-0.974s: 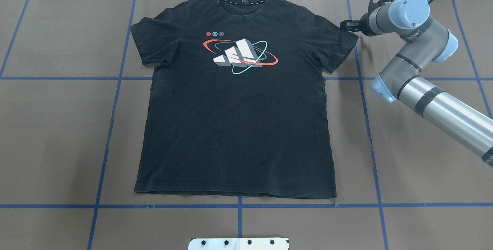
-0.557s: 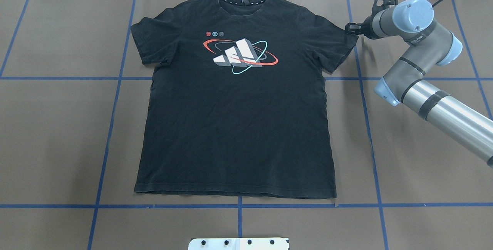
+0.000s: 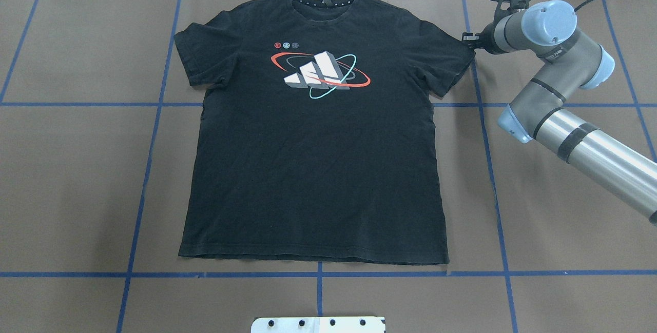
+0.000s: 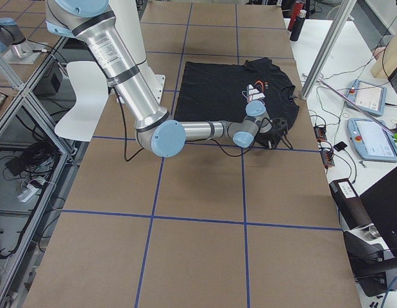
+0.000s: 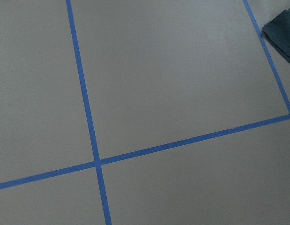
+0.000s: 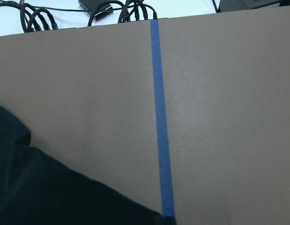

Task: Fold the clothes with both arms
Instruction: 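Move the right gripper over the sleeve nearest it, then fold that sleeve inward with the right gripper while the left arm enters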

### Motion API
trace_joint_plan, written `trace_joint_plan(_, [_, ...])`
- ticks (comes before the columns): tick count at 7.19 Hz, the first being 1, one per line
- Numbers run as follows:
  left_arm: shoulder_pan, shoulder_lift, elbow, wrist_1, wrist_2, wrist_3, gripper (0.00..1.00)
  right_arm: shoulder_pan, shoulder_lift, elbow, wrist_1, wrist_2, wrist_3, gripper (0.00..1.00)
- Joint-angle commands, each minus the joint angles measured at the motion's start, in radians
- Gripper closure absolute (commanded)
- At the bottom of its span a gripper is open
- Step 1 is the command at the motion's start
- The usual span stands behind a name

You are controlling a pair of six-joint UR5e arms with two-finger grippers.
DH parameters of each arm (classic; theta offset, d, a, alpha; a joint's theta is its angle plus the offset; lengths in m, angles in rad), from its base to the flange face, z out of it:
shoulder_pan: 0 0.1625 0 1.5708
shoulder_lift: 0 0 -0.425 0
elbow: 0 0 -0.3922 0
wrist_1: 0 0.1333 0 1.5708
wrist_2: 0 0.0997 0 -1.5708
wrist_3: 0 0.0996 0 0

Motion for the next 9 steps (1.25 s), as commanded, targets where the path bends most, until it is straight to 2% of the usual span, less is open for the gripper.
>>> trace_joint_plan(1, [0.000, 0.000, -0.004, 0.000, -0.001, 0.001, 0.00, 0.002, 0.005, 0.154, -0.094, 0.112, 0.040, 1.00])
trace_joint_plan(2, [0.000, 0.000, -0.008, -0.002, -0.001, 0.001, 0.00, -0.030, 0.017, 0.266, -0.224, 0.110, 0.139, 1.00])
trace_joint_plan(3, [0.000, 0.000, -0.007, -0.002, -0.001, 0.002, 0.00, -0.082, 0.085, 0.269, -0.280, 0.090, 0.234, 1.00])
trace_joint_plan(4, [0.000, 0.000, -0.010, -0.002, -0.001, 0.002, 0.00, -0.110, 0.139, 0.228, -0.298, 0.039, 0.274, 1.00])
trace_joint_plan(6, [0.000, 0.000, -0.008, -0.009, -0.001, 0.001, 0.00, -0.134, 0.248, 0.068, -0.297, -0.009, 0.270, 1.00])
trace_joint_plan(9, [0.021, -0.018, 0.007, -0.049, 0.001, -0.034, 0.00, -0.153, 0.324, -0.012, -0.297, -0.029, 0.278, 1.00])
